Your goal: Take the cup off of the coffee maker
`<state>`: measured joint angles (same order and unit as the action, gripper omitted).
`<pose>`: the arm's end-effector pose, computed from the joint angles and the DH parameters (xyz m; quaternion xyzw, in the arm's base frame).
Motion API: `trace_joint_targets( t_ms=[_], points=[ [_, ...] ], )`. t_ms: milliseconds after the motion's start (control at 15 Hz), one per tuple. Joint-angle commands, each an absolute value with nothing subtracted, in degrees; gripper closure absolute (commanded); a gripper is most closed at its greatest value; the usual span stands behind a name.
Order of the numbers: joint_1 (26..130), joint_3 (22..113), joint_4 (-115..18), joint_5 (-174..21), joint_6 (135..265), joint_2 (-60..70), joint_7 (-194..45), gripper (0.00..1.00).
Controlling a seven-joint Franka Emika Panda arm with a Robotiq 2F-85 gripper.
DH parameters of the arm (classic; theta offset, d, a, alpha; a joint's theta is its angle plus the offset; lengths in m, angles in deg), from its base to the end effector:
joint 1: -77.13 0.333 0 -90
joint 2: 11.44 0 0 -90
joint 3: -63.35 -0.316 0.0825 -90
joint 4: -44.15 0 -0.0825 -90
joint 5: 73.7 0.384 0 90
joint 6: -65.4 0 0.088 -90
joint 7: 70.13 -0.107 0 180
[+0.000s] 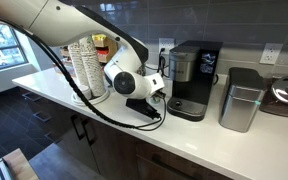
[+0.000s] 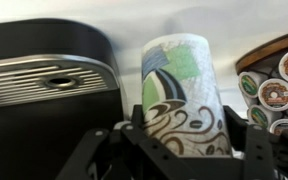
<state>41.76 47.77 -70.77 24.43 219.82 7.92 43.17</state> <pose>0.5588 -0.2426 0.3017 -0.8764 -0.0261 -0.4700 0.1011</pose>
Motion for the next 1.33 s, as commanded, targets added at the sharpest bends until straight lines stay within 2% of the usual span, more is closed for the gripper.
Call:
trace_joint_targets(
  t_ms=[0,267,800,867,1067,1133,1267],
  points=[
    [41.5,47.4,-74.9,22.1,217.3,5.2,43.1,0.22],
    [41.4,47.3,-76.3,20.5,216.7,4.3,43.2,0.00],
    [40.3,48.8,-77.7,13.1,217.0,-1.6,39.4,0.00],
    [48.5,58.2,-78.0,11.8,214.9,-3.5,37.2,0.00],
    [53.6,65.5,-79.8,-1.4,213.0,-8.0,26.7,0.00],
    [50.3,62.4,-80.7,-6.1,213.2,-9.5,23.7,0.00],
    [51.5,64.6,-82.4,-15.7,212.8,-12.4,16.6,0.00]
  ],
)
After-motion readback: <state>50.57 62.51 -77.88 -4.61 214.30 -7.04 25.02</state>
